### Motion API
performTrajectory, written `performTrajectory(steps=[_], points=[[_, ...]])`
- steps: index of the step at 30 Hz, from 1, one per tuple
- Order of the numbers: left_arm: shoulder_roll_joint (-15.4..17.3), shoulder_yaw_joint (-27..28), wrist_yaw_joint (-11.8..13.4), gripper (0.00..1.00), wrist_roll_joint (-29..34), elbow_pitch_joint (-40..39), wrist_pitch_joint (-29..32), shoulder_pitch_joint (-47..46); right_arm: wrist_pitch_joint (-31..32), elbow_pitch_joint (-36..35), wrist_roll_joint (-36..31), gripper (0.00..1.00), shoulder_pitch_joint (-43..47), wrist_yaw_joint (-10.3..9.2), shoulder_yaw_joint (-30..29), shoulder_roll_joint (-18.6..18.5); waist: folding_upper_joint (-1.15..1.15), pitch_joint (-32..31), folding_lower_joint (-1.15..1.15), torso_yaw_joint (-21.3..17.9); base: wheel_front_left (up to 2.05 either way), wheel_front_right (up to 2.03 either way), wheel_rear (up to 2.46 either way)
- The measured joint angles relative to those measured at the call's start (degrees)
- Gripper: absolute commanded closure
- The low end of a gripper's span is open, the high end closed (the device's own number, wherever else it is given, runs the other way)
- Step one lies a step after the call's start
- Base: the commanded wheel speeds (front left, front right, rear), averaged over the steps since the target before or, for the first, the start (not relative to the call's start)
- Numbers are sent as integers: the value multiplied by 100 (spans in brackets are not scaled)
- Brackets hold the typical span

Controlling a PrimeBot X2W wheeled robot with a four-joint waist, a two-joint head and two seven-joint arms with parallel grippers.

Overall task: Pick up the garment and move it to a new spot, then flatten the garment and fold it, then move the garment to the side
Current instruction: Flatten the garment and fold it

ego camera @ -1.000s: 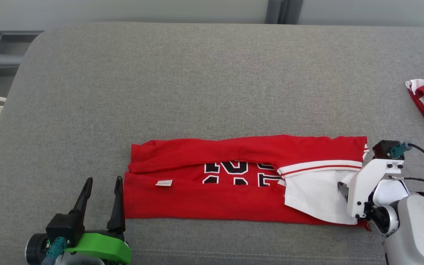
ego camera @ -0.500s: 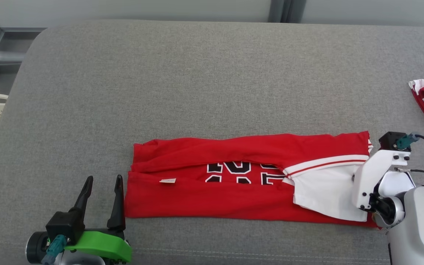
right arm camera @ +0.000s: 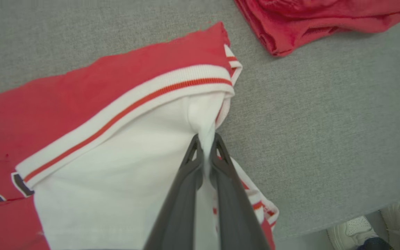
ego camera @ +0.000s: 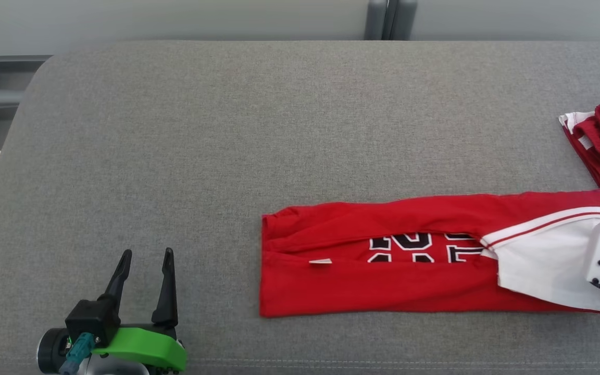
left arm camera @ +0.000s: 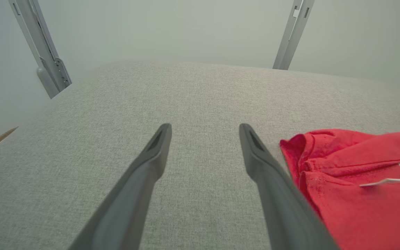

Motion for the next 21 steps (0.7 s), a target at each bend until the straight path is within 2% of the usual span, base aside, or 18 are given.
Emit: performTrajectory(steps=[4, 10, 16, 21], points=[[-5, -8, -2, 0, 9, 3, 0, 1, 187, -285, -220, 100, -1, -1, -265, -309, 0, -35, 0, -38, 0, 0, 0], [-12, -20, -7, 0, 42, 21, 0, 5, 415, -509, -397, 100, -5, -1, -342, -449, 0, -99, 0, -33, 0, 0, 0], [-14, -23, -7, 0, 41, 97, 0, 45, 650, -757, -193, 100, 172, -1, 157, -356, 0, -221, 0, -13, 0, 0, 0], [-16, -24, -22, 0, 32, 149, 0, 94, 825, -866, 68, 100, 374, -2, 791, -235, 0, -345, 0, -5, 0, 0, 0]])
